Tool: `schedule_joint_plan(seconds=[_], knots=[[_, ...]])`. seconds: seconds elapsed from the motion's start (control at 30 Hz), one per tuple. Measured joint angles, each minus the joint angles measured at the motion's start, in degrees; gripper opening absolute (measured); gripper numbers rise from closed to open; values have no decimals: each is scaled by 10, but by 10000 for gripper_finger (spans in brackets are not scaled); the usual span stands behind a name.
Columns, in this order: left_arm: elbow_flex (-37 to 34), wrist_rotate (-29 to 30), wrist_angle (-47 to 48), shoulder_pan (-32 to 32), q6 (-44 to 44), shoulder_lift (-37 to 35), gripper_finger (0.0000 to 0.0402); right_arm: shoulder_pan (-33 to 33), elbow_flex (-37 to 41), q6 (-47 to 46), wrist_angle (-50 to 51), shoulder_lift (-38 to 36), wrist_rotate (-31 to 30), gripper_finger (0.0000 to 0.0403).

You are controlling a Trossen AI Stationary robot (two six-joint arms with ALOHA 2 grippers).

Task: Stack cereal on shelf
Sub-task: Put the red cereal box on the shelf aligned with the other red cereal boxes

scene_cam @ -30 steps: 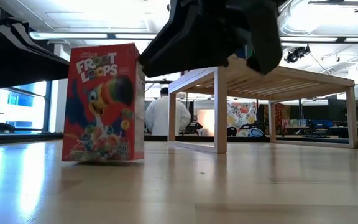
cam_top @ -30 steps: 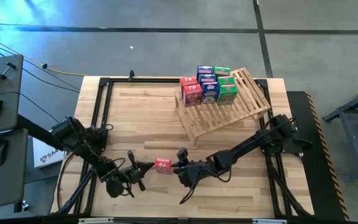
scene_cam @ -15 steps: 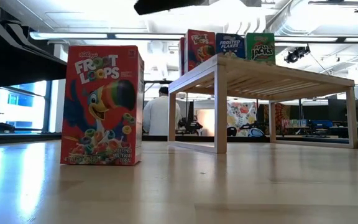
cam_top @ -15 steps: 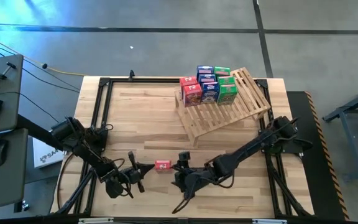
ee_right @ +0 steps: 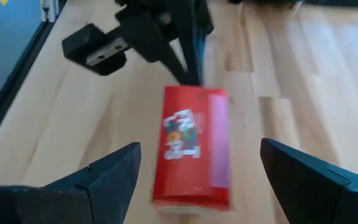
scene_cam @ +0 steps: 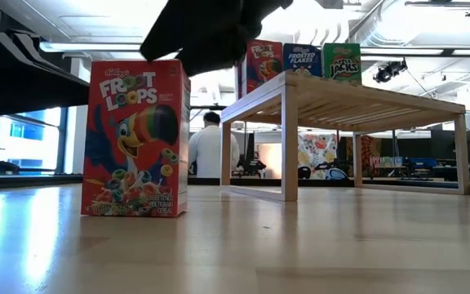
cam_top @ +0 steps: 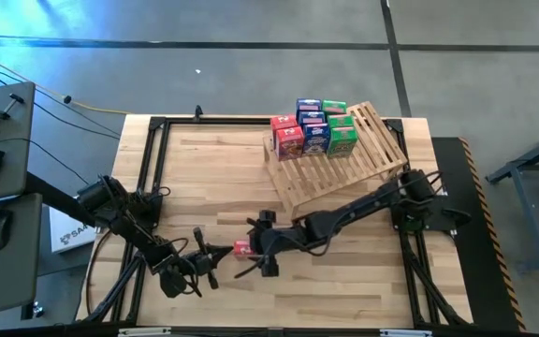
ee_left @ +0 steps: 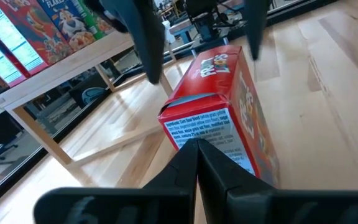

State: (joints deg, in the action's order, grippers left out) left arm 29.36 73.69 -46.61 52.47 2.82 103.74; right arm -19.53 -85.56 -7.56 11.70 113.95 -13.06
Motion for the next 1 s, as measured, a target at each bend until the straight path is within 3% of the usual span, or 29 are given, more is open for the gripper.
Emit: schedule_joint_plan(seconds=[0.27,0.67,1.0], knots=[[0,0,0,0,1,0,0,8,0,-28,-1,21,10,304],[0,-50,0,0,10,0,0,19,1,-29,-2,21,57,185],[-44,-208,1,-3,46,-87,0,19,1,-5,-3,21,92,158]])
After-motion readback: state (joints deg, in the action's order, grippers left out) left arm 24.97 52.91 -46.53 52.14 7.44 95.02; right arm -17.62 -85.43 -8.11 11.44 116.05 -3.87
